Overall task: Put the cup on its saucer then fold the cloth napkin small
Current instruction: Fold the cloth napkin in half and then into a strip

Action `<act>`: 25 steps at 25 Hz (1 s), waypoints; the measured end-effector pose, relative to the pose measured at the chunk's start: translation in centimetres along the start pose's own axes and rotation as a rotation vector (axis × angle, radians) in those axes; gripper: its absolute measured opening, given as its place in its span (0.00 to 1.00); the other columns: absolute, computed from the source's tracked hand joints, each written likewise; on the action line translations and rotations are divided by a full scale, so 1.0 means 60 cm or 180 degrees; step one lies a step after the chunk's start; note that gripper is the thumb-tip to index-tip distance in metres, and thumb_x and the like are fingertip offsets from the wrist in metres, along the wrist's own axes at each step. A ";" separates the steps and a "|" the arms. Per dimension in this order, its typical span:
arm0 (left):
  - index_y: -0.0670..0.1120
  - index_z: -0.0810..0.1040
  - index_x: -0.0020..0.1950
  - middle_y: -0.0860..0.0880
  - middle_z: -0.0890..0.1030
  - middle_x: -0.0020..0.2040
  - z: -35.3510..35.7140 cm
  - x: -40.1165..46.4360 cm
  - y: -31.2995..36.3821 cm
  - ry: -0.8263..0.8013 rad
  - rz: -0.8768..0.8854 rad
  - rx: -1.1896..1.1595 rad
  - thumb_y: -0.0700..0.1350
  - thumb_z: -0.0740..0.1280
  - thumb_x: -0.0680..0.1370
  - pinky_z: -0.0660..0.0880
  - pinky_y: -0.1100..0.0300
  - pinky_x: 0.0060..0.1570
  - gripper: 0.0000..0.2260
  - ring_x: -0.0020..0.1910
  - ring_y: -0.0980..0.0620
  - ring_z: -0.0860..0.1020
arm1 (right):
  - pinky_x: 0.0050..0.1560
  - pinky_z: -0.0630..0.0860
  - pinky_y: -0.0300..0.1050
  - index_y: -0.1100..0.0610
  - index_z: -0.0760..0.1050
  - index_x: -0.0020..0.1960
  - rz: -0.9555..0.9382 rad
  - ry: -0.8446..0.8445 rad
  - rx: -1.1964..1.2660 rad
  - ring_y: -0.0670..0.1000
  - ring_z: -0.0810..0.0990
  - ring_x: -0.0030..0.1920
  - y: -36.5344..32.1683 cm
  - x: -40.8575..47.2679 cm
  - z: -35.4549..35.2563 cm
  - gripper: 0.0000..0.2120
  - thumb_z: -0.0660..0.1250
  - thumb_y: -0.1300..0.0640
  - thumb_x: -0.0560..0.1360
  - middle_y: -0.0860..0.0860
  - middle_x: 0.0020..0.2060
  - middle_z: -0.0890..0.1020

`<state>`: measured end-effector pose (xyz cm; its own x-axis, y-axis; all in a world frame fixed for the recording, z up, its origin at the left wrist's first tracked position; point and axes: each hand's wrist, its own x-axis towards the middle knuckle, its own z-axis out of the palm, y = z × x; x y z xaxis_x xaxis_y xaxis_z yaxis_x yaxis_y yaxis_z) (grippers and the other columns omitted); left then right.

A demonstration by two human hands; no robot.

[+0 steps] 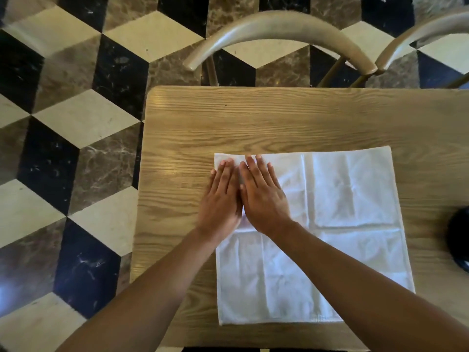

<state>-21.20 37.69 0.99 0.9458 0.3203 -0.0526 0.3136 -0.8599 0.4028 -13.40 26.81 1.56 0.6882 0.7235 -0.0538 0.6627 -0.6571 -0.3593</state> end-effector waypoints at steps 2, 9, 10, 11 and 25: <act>0.36 0.64 0.80 0.38 0.63 0.81 0.012 -0.003 -0.005 0.0053 0.0041 0.0270 0.45 0.51 0.85 0.58 0.44 0.81 0.24 0.82 0.41 0.60 | 0.79 0.59 0.59 0.65 0.66 0.77 -0.0038 0.0092 0.0031 0.61 0.61 0.79 0.001 -0.001 0.014 0.23 0.54 0.57 0.84 0.62 0.78 0.66; 0.36 0.59 0.81 0.38 0.59 0.83 0.033 -0.002 -0.013 0.0110 0.0035 0.0859 0.48 0.46 0.86 0.56 0.41 0.80 0.26 0.83 0.42 0.55 | 0.79 0.58 0.57 0.64 0.64 0.78 0.0007 0.0194 0.0011 0.58 0.60 0.80 0.011 -0.003 0.031 0.25 0.52 0.53 0.85 0.60 0.78 0.65; 0.36 0.59 0.81 0.37 0.58 0.83 0.033 -0.003 -0.014 0.0110 0.0037 0.0897 0.49 0.45 0.86 0.56 0.41 0.80 0.27 0.84 0.42 0.54 | 0.80 0.57 0.57 0.63 0.63 0.79 0.0033 0.0169 -0.0019 0.57 0.59 0.81 0.015 -0.005 0.030 0.26 0.52 0.51 0.85 0.59 0.79 0.64; 0.35 0.58 0.81 0.37 0.57 0.83 0.034 -0.003 -0.014 0.0097 0.0032 0.0928 0.50 0.44 0.86 0.56 0.41 0.80 0.28 0.84 0.41 0.54 | 0.80 0.54 0.56 0.63 0.62 0.79 0.0063 0.0126 -0.0057 0.56 0.58 0.81 0.023 -0.007 0.028 0.28 0.51 0.48 0.84 0.58 0.79 0.63; 0.37 0.52 0.83 0.39 0.53 0.84 0.030 -0.002 -0.016 0.0040 0.0026 0.0928 0.57 0.55 0.81 0.52 0.41 0.81 0.36 0.84 0.42 0.50 | 0.81 0.48 0.55 0.59 0.52 0.82 0.0380 0.0096 -0.0684 0.55 0.52 0.82 0.274 -0.065 -0.049 0.36 0.48 0.37 0.83 0.55 0.83 0.55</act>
<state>-21.46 37.74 -1.02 0.9479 0.3162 -0.0382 0.3185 -0.9399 0.1234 -4.30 12.58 -1.39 0.7718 0.6334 -0.0551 0.6214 -0.7699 -0.1453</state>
